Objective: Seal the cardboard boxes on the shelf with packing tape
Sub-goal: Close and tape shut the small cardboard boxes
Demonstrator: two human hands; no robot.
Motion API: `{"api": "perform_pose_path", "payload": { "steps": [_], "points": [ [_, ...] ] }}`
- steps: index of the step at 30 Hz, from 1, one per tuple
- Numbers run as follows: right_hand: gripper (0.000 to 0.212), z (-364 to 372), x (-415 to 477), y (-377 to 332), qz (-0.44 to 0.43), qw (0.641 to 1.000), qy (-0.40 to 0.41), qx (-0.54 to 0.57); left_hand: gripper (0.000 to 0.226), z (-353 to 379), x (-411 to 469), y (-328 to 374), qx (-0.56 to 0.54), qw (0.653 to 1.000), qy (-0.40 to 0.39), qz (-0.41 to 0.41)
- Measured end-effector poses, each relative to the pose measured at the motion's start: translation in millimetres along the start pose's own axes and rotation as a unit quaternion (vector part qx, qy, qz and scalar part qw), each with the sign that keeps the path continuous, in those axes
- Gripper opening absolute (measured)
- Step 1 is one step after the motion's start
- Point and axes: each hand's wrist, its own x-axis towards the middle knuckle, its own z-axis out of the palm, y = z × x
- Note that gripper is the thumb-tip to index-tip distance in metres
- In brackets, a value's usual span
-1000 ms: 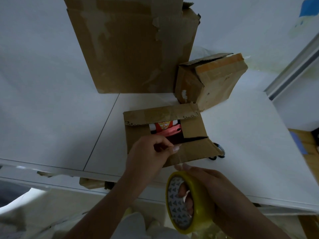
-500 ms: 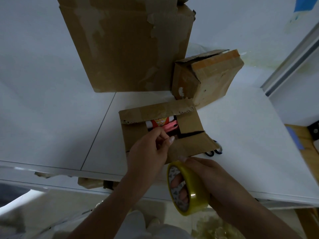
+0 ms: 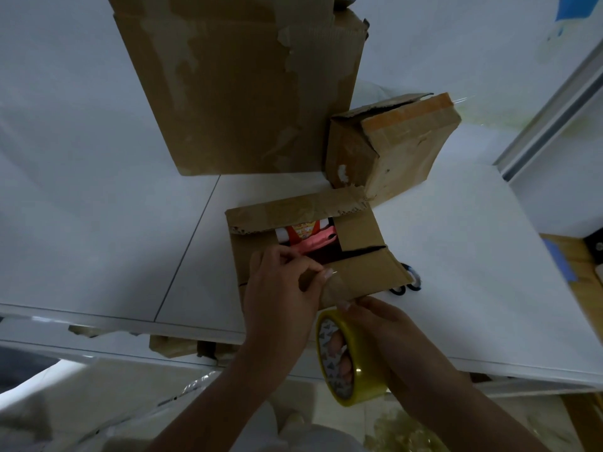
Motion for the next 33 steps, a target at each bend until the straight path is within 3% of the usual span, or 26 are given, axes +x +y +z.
{"api": "perform_pose_path", "payload": {
  "steps": [8,11,14,16,18,20,23,28,33],
  "points": [
    [0.018,1,3,4,-0.030,0.999,0.012,-0.027,0.044,-4,3,3,0.037,0.999,-0.001,-0.018],
    [0.020,3,4,5,-0.040,0.999,-0.002,-0.023,0.025,-9,8,6,0.081,0.995,-0.058,-0.031],
    [0.023,3,5,7,-0.058,0.998,-0.020,0.000,0.011,-14,12,8,0.043,0.997,-0.065,0.003],
    [0.020,1,5,5,-0.076,0.996,-0.032,0.019,0.018,-20,13,8,-0.014,0.995,-0.044,0.084],
    [0.020,-1,5,4,-0.088,0.994,-0.049,0.035,0.031,-29,10,8,-0.047,0.983,-0.113,0.134],
    [0.026,-2,8,5,-0.096,0.992,-0.076,0.037,0.046,-33,7,8,-0.017,0.973,-0.174,0.147],
    [0.051,-4,11,7,-0.089,0.990,-0.102,0.044,0.056,-32,8,4,0.057,0.965,-0.162,0.199],
    [0.077,-8,14,3,-0.082,0.984,-0.144,0.068,0.074,-35,19,9,0.037,0.967,-0.189,0.170],
    [0.062,-9,12,0,-0.087,0.987,-0.133,0.035,0.072,-37,30,9,0.085,0.951,-0.262,0.143]
  ]
}}
